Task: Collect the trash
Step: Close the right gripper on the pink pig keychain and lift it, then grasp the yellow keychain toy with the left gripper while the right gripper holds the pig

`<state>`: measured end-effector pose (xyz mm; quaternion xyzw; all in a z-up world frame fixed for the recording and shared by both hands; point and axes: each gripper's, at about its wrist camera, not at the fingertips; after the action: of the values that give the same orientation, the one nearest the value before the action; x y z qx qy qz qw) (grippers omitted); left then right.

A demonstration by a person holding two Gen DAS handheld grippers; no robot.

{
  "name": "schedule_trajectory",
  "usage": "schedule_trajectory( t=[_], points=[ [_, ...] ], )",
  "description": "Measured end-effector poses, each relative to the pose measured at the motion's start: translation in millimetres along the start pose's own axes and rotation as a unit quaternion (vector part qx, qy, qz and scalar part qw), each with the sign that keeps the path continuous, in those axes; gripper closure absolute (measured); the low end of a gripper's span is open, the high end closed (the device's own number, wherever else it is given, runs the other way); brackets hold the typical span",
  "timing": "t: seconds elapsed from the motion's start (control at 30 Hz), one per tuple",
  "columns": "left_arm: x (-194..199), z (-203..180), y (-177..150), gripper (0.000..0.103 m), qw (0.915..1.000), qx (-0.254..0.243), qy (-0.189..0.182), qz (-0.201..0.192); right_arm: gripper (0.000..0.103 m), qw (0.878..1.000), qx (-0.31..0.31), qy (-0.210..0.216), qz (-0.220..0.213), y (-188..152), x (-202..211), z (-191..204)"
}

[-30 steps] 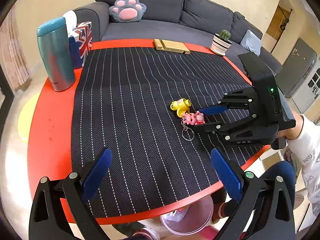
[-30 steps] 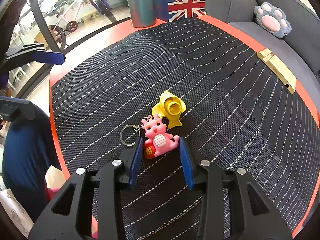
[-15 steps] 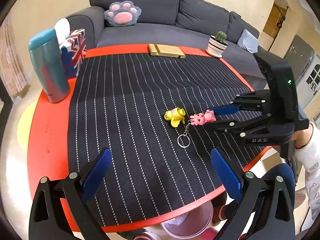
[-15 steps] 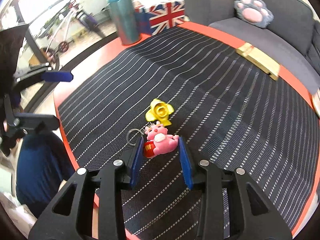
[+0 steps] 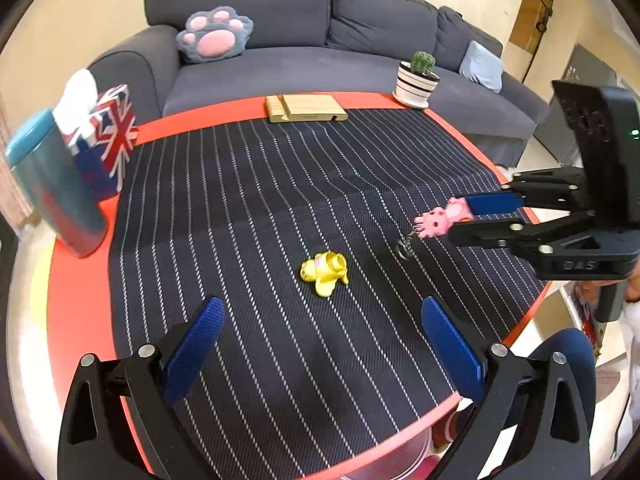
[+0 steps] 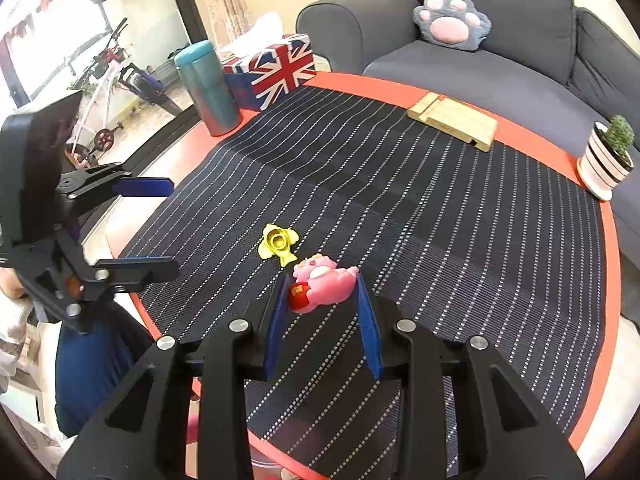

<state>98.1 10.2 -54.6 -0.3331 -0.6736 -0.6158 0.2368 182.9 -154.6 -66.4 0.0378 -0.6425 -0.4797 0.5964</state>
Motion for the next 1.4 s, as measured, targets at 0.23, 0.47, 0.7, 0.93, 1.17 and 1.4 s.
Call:
schedule_trajectory(
  t=[0.23, 0.47, 0.7, 0.93, 1.17, 1.4],
  points=[
    [-30, -6, 11, 0.008, 0.9995, -0.012, 0.002, 0.028, 0.07, 1.0, -0.01, -0.012, -0.007, -2, 15, -11],
    [-64, -3, 14, 0.008, 0.9978, -0.011, 0.008, 0.066, 0.07, 1.0, -0.016, -0.019, -0.009, -6, 23, -20],
    [-83, -3, 12, 0.026, 0.9964, -0.009, 0.009, 0.084, 0.07, 0.999, -0.021, -0.023, -0.007, -10, 24, -26],
    [-91, -7, 9, 0.065, 0.9956, -0.013, 0.005, 0.092, 0.07, 0.999, -0.02, -0.024, -0.005, -12, 22, -27],
    [-89, -8, 9, 0.065, 0.9963, -0.013, 0.002, 0.085, 0.07, 0.999, -0.019, -0.026, -0.005, -14, 21, -26],
    [-69, -13, 9, 0.065, 0.9978, -0.021, 0.0, 0.064, 0.07, 0.999, -0.016, -0.032, -0.008, -17, 23, -22]
  ],
)
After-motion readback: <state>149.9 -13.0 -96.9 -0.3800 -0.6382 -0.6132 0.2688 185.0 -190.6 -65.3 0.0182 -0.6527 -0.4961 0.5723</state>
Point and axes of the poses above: each gripper's, at about its wrist camera, not at the fingertips, and x roughly against the way its jaws point, z to its left, y to its top, and after that the axes turned 6 degrees about -z, right-handed
